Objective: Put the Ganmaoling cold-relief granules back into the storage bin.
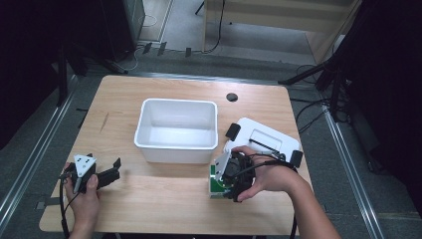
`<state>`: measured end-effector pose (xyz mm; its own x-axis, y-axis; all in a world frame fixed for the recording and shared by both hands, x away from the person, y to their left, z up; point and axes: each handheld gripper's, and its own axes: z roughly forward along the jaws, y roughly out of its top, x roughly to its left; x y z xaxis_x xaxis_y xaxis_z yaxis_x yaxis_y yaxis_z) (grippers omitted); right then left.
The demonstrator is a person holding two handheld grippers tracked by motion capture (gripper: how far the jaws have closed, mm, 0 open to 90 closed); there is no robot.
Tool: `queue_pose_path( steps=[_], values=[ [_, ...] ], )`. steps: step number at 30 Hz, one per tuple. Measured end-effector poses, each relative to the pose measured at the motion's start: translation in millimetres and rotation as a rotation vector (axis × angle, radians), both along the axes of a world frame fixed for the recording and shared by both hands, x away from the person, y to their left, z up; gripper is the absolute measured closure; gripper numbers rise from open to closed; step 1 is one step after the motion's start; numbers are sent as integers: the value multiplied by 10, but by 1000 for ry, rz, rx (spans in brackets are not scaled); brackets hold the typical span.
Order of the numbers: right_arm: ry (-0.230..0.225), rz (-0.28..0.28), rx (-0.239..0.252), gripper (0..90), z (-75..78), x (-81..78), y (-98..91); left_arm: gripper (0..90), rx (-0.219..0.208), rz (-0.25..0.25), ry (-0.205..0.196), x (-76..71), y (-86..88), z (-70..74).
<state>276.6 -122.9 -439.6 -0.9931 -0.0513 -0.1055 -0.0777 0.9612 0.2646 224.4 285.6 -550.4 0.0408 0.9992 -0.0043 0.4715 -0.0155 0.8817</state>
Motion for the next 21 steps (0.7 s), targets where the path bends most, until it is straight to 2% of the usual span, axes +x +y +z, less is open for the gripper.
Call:
queue_pose_path(
  steps=[14, 21],
  values=[
    [-12, -30, 19, 159, 295, 110, -160, 73, 5, -1, -1, -4, -2, 2],
    [-22, -34, 29, 159, 469, 160, -205, 73, 5, 3, -19, -16, -5, 2]
  ],
)
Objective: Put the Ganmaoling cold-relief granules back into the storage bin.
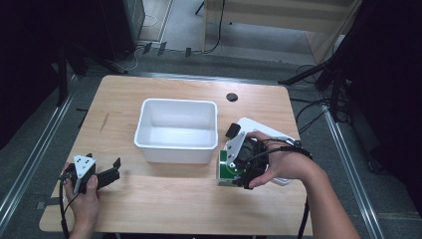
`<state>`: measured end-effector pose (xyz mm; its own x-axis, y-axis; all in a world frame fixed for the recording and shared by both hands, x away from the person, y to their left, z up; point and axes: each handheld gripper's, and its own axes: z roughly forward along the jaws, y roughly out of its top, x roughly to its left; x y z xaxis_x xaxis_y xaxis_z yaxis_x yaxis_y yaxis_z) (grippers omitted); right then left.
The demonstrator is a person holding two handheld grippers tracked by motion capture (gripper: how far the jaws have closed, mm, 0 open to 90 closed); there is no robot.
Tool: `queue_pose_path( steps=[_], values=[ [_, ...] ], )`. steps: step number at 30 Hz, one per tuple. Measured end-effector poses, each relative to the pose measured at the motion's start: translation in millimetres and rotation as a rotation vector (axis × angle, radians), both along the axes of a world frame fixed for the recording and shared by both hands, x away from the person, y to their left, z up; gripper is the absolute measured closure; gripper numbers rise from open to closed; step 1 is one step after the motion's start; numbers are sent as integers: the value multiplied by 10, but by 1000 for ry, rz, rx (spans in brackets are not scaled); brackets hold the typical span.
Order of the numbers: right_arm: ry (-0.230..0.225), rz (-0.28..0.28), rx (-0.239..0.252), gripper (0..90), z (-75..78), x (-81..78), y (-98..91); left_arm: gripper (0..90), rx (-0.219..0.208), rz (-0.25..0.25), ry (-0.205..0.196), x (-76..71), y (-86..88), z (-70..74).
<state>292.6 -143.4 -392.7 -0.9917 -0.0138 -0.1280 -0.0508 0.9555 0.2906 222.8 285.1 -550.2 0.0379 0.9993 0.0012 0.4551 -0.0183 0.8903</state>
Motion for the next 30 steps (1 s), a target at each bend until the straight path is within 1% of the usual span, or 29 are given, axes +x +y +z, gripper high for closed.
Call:
queue_pose_path(
  steps=[7, 16, 23, 30],
  values=[
    [-2, -19, 4, 159, 153, 58, -37, 73, 2, 2, -1, 1, -4, 0],
    [0, -36, 21, 159, 323, 192, -58, 73, 4, -2, -2, 2, -5, -1],
    [-4, -44, 18, 159, 405, 266, -38, 73, 4, -4, -3, 0, -5, -1],
    [-3, -45, 19, 159, 468, 344, 30, 73, 3, 1, -12, -4, -6, -3]
  ],
)
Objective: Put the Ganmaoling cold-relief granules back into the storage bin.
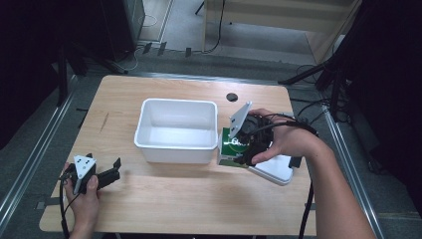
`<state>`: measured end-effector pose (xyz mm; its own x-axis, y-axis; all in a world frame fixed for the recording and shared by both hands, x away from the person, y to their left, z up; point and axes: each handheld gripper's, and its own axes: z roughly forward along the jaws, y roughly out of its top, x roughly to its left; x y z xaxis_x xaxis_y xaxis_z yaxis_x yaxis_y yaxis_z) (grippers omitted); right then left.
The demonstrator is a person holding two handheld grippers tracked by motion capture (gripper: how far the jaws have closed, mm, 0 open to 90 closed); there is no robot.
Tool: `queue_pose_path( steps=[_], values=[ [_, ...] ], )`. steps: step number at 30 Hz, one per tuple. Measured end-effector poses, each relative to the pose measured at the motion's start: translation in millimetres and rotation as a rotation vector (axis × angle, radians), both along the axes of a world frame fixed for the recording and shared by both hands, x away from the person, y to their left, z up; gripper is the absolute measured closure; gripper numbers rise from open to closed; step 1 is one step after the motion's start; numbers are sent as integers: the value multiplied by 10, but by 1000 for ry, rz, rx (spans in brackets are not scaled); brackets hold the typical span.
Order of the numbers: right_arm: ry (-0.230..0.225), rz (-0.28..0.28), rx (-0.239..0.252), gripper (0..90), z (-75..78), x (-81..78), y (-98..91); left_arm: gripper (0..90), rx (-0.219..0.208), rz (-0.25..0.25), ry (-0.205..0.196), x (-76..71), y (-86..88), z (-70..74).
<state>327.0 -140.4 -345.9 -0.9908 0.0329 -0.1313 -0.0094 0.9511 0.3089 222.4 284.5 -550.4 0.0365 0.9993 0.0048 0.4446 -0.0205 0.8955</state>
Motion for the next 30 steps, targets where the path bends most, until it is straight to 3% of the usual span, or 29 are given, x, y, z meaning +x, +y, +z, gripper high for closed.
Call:
queue_pose_path(
  steps=[17, 30],
  values=[
    [-3, 18, 7, 159, 187, 187, 314, 73, -9, 6, -6, -13, 6, 2],
    [-8, 17, 28, 159, 220, 381, 576, 73, -8, 9, -7, -15, 10, 2]
  ],
)
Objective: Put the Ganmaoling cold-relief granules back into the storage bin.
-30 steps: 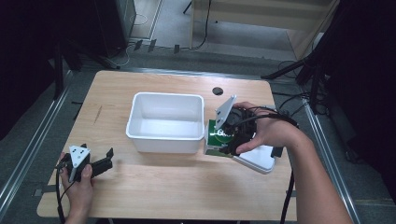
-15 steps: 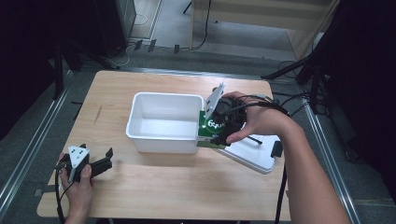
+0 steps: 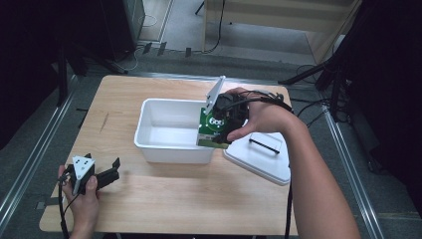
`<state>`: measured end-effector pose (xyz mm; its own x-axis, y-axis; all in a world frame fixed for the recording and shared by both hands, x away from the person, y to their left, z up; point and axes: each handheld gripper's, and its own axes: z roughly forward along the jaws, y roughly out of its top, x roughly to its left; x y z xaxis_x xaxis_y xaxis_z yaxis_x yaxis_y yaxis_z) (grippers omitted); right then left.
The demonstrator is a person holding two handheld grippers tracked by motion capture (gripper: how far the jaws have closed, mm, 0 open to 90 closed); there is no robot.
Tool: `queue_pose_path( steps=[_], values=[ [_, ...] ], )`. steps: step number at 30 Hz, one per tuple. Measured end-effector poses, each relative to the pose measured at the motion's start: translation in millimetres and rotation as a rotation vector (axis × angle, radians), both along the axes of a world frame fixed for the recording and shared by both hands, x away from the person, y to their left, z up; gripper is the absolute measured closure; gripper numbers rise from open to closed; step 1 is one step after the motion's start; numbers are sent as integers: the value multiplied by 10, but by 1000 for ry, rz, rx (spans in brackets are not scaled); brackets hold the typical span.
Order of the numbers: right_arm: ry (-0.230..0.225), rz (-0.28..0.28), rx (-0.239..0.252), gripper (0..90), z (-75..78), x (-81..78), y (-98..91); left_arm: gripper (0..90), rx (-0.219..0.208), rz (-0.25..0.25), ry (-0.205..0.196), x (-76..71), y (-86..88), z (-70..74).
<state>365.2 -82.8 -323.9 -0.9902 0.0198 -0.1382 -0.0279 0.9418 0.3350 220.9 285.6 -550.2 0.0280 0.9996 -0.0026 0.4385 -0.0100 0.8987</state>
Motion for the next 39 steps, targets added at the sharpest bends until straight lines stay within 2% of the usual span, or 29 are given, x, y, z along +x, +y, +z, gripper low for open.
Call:
queue_pose_path(
  steps=[7, 11, 16, 21, 24, 28, 31, 39],
  values=[
    [8, 5, 10, 159, 10, 120, 158, 73, 0, -1, -2, -1, 1, -1],
    [17, -15, 5, 159, -32, 211, 235, 73, -2, -3, 0, -1, 3, 0],
    [22, 0, 12, 159, -93, 270, 364, 73, -3, -3, 0, -2, 5, 1],
    [7, 7, -6, 159, -198, 342, 464, 73, -5, 0, -3, -6, 6, 0],
    [9, -6, -12, 159, -252, 386, 498, 73, -9, -2, -1, -6, 10, 0],
    [-6, 6, -23, 159, -329, 420, 542, 73, -11, -2, -3, -5, 10, -1],
    [-31, 4, -40, 159, -389, 445, 555, 73, -11, -2, -4, -5, 10, -2],
    [-26, -17, -37, 159, -576, 509, 508, 73, -8, -3, -4, -5, 9, -2]
  ],
)
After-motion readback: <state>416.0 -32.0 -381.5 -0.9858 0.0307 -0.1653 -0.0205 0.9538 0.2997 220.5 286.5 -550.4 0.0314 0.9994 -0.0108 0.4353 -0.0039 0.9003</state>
